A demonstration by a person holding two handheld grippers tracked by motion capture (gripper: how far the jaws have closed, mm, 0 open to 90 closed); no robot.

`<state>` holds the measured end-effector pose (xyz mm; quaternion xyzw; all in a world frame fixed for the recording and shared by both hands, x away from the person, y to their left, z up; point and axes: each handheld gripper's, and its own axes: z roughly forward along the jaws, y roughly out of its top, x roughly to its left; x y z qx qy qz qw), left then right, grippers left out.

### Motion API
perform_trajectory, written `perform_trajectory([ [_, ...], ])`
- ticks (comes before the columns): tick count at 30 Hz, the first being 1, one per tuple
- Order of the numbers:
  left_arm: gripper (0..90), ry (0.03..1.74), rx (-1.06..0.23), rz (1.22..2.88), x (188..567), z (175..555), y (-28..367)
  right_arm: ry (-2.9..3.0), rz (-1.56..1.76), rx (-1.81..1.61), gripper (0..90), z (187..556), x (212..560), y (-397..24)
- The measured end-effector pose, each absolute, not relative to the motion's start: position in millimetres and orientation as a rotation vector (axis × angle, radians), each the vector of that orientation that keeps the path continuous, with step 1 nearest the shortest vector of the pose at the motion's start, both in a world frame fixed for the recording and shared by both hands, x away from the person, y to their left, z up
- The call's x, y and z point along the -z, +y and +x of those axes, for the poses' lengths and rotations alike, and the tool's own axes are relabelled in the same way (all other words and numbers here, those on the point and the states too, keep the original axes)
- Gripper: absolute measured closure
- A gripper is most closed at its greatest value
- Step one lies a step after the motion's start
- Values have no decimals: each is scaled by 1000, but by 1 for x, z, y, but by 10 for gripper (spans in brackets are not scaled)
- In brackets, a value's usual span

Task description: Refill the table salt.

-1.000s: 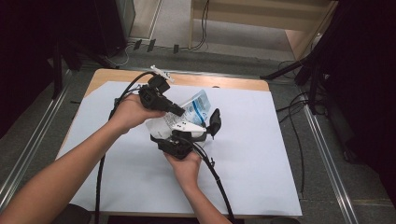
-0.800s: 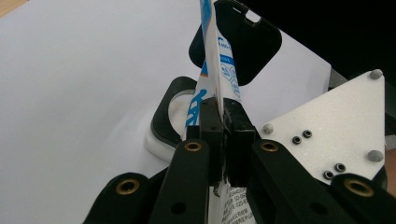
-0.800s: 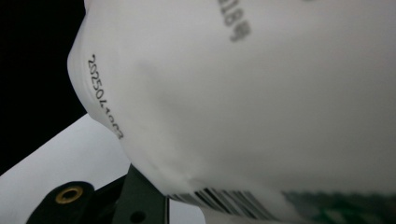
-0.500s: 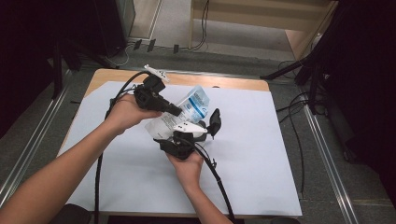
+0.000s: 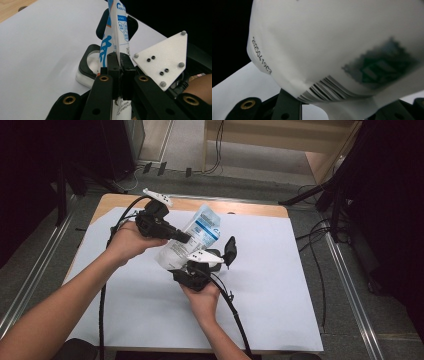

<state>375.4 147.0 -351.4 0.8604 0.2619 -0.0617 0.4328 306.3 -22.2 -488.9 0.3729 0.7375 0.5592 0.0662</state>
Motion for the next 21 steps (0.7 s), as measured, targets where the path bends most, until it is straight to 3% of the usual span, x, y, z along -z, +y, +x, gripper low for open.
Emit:
perform_trajectory([
  [21,900,628,129,2058,352,363,186,2206,1159,-1644,660,312,486,-33],
])
